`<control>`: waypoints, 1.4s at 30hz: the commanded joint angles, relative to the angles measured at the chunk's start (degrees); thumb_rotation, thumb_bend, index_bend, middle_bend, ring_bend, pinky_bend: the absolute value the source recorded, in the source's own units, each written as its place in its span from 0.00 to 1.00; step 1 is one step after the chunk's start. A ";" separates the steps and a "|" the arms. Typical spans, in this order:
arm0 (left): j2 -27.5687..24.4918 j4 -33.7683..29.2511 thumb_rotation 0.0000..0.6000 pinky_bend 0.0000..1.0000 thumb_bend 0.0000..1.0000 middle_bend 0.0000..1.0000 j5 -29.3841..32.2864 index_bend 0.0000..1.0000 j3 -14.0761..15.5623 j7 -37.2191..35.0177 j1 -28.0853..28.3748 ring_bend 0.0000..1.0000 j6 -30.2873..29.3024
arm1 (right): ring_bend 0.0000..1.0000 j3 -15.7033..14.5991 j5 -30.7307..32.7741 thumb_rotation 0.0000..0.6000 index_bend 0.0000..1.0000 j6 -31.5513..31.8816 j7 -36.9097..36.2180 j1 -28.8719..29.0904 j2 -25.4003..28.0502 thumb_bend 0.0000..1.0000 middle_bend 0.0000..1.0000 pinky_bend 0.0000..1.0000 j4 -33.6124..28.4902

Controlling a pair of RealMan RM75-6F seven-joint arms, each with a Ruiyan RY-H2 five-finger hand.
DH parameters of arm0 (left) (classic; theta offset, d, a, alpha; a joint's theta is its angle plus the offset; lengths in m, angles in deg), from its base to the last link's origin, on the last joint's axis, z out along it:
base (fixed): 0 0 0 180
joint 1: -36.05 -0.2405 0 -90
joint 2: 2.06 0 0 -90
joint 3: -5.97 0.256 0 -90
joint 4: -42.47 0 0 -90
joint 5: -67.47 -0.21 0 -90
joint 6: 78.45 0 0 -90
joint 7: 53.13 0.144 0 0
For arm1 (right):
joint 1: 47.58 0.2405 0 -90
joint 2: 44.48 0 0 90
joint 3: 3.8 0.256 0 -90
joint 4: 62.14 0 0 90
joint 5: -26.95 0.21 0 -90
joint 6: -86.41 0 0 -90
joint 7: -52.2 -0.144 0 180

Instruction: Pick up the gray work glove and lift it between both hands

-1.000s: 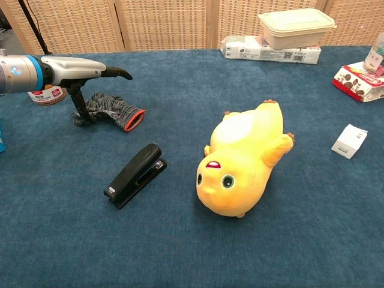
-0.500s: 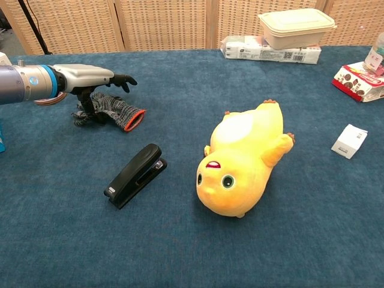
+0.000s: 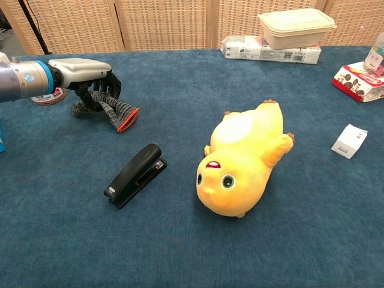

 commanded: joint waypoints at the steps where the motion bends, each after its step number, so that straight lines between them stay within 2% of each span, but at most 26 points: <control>1: -0.57 -0.84 1.00 0.43 0.41 0.56 -0.04 0.60 -0.01 -0.62 -0.08 0.48 -0.96 | 0.00 -0.07 -0.05 1.00 0.00 -0.05 0.09 0.03 -0.06 0.00 0.00 0.00 0.00; 6: -2.64 -4.29 1.00 0.43 0.41 0.56 -0.23 0.60 -0.17 -2.72 0.60 0.48 -1.63 | 0.00 -0.50 -1.33 1.00 0.00 -0.19 -0.27 0.25 -0.09 0.00 0.00 0.00 0.37; 11: -7.64 -11.51 1.00 0.43 0.41 0.56 -0.77 0.61 -1.09 -5.31 3.70 0.48 -0.23 | 0.00 -2.32 -7.25 1.00 0.00 -1.53 -3.14 1.73 -0.32 0.00 0.00 0.00 2.99; 16: -13.68 -19.86 1.00 0.43 0.41 0.56 -0.16 0.61 -3.81 -3.24 8.43 0.48 2.95 | 0.00 -4.01 -13.54 1.00 0.00 -4.06 -5.95 4.91 -1.43 0.00 0.00 0.00 7.31; 21: -18.00 -27.02 1.00 0.43 0.41 0.57 3.36 0.61 -7.34 -0.44 12.10 0.48 7.29 | 0.00 -4.73 -19.36 1.00 0.00 -5.23 -7.44 8.44 -0.72 0.00 0.00 0.00 7.70; 24: -19.83 -29.57 1.00 0.43 0.41 0.57 6.80 0.61 -9.62 0.75 14.94 0.48 11.88 | 0.00 -4.81 -22.72 1.00 0.00 -6.05 -7.39 11.13 0.17 0.00 0.00 0.00 6.63; 31: -22.24 -34.65 1.00 0.43 0.41 0.57 13.31 0.61 -13.03 4.14 19.31 0.48 17.76 | 0.00 -4.91 -27.48 1.00 0.00 -9.75 -7.18 17.05 1.51 0.00 0.00 0.00 4.49; 37: -21.20 -35.97 1.00 0.43 0.41 0.57 20.17 0.61 -14.61 6.86 22.13 0.48 19.76 | 0.00 -4.79 -29.72 1.00 0.00 -8.85 -9.40 20.07 -2.54 0.00 0.00 0.00 7.80; 42: -19.35 -35.43 1.00 0.43 0.42 0.57 24.50 0.61 -14.52 9.67 24.37 0.48 20.10 | 0.00 -5.22 -30.50 1.00 0.00 -7.78 -9.82 21.07 -4.63 0.03 0.00 0.00 7.98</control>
